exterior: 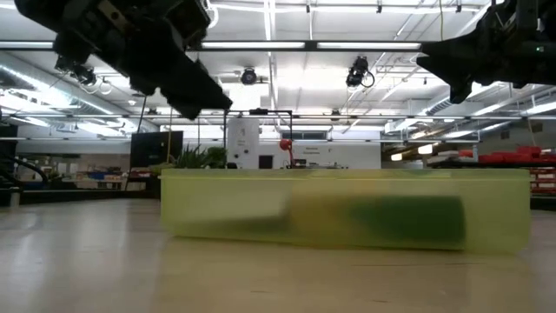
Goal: Pack school essentials
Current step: Return to Home Position
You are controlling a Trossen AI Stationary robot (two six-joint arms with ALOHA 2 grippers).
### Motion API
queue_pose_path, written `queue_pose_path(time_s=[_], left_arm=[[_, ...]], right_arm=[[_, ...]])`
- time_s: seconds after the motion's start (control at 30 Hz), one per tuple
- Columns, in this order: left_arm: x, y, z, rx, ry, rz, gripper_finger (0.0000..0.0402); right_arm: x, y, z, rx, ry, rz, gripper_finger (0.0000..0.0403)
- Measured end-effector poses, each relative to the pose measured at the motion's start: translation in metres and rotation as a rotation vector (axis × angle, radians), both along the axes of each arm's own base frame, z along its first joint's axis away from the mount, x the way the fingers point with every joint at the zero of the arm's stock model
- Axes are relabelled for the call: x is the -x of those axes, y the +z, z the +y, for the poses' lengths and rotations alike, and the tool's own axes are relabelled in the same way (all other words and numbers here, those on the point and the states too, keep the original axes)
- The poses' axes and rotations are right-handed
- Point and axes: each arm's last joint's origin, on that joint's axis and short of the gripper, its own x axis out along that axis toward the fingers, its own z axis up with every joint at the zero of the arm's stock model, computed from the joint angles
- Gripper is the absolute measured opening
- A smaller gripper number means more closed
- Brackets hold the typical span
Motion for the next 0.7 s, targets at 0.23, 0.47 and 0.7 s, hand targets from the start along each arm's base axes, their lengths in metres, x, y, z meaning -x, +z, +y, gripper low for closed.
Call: queue_pose_path(time_s=[0.23, 0.47, 0.7], left_arm=[[0.008, 0.029, 0.012, -0.181, 0.119, -0.152, 0.0112], [0.01, 0.043, 0.017, -0.056, 0.192, -0.222, 0.0107], [0.009, 0.061, 0.027, 0.065, 0.262, -0.36, 0.0107]], right_arm=[[0.0, 0.0, 0.0, 0.0, 0.0, 0.002, 0.0131], [0.0, 0.0, 0.0, 0.0, 0.0, 0.002, 0.0131], [0.0, 0.0, 0.0, 0.0, 0.0, 0.002, 0.0131]])
